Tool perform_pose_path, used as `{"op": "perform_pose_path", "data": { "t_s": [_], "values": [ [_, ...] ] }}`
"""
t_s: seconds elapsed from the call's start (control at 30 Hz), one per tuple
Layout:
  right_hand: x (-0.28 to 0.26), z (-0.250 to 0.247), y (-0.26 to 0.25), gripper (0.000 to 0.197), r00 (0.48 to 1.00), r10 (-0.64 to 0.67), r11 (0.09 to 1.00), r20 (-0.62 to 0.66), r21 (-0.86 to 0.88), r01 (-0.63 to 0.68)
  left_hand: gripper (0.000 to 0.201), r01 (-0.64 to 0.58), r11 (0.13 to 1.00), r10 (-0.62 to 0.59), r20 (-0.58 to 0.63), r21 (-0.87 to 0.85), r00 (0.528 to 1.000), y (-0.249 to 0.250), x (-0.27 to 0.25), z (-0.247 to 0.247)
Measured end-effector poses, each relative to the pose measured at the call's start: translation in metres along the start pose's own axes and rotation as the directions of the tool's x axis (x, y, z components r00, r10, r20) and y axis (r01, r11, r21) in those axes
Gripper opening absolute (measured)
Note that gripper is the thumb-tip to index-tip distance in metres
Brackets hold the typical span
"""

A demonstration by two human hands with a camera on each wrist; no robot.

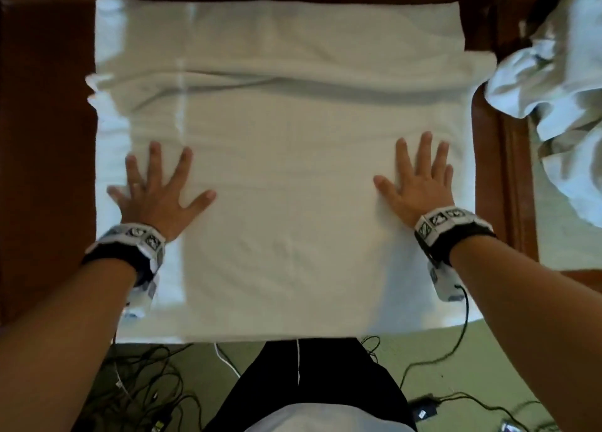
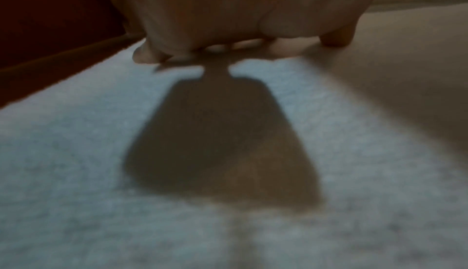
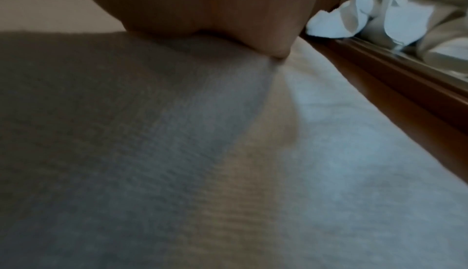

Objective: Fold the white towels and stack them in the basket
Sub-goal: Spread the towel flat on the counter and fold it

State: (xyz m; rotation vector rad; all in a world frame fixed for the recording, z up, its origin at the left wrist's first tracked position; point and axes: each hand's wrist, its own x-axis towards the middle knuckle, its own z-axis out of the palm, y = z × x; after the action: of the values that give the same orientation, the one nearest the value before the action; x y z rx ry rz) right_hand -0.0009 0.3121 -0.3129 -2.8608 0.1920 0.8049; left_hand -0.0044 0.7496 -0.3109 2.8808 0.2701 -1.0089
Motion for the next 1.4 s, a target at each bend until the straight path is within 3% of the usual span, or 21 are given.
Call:
{"op": "perform_pose_path", "data": {
  "t_s": [0.1,0.2,0.3,0.4,0.53,0.63,0.73,0.87,0.93,1.0,1.1,1.17,1.23,1.33,1.4],
  "values": [
    [0.017,-0.013,-0.009,0.081,0.999,0.01,1.0,-0.04,-0.003,-0.01,0.091,-0.033,0.999,0.032,-0.005,-0.037,0.999,0.006,0.014,-0.018],
    [-0.015,-0.004,-0.014,0.081,0.997,0.011,1.0,-0.082,0.013,-0.01,0.092,-0.035,0.996,0.035,-0.009,-0.08,0.999,0.006,-0.019,-0.004],
    [-0.07,0.024,-0.009,0.08,0.999,-0.024,0.999,0.026,0.029,0.023,0.097,-0.025,0.998,0.03,0.088,-0.061,0.996,-0.004,-0.071,0.034],
    [-0.077,0.035,0.005,0.081,0.996,-0.028,1.0,0.09,0.001,0.028,0.096,0.013,0.999,-0.007,0.148,-0.045,0.989,-0.01,-0.084,0.049],
    [-0.032,0.019,0.01,0.081,0.997,-0.07,0.997,0.03,-0.023,0.071,0.097,0.017,1.0,-0.017,0.07,-0.005,0.997,0.001,-0.053,0.038],
    [-0.016,0.005,0.004,0.08,0.998,-0.066,0.998,-0.001,-0.004,0.066,0.098,-0.007,0.998,0.006,-0.004,-0.066,1.0,0.012,-0.039,0.023],
    [-0.043,0.016,-0.003,0.08,0.997,-0.05,0.998,-0.058,0.026,0.052,0.094,-0.017,0.994,0.008,-0.083,-0.107,0.997,0.01,-0.056,0.034],
    [-0.096,0.051,-0.001,0.077,0.998,-0.067,0.995,-0.002,0.068,0.067,0.089,-0.042,0.999,0.043,-0.08,0.018,0.996,-0.016,-0.091,0.081],
    [-0.106,0.053,0.005,0.072,0.997,-0.065,0.986,-0.046,0.148,0.071,0.091,-0.06,0.998,0.062,-0.125,0.017,0.99,-0.024,-0.097,0.091],
    [-0.113,0.053,0.018,0.061,0.976,0.024,0.961,-0.217,0.274,0.037,0.09,-0.093,0.996,0.091,-0.164,0.0,0.982,-0.02,-0.101,0.097],
    [-0.129,0.055,0.048,0.047,0.864,0.32,0.917,-0.389,0.358,-0.179,0.086,-0.15,0.989,0.146,-0.224,-0.001,0.964,-0.002,-0.106,0.108],
    [-0.143,0.06,0.064,0.043,0.801,0.492,0.859,-0.341,0.338,-0.384,0.085,-0.14,0.99,0.133,-0.241,-0.013,0.961,0.005,-0.106,0.116],
    [-0.151,0.065,0.075,0.04,0.764,0.598,0.788,-0.243,0.356,-0.503,0.086,-0.129,0.992,0.123,-0.259,-0.006,0.958,0.006,-0.104,0.121],
    [-0.151,0.065,0.082,0.04,0.759,0.633,0.733,-0.155,0.434,-0.523,0.087,-0.133,0.991,0.128,-0.291,0.004,0.948,0.003,-0.103,0.126],
    [-0.151,0.055,0.077,0.038,0.738,0.649,0.709,-0.184,0.497,-0.5,0.087,-0.131,0.991,0.123,-0.31,-0.004,0.943,0.004,-0.104,0.127]
  ]
}}
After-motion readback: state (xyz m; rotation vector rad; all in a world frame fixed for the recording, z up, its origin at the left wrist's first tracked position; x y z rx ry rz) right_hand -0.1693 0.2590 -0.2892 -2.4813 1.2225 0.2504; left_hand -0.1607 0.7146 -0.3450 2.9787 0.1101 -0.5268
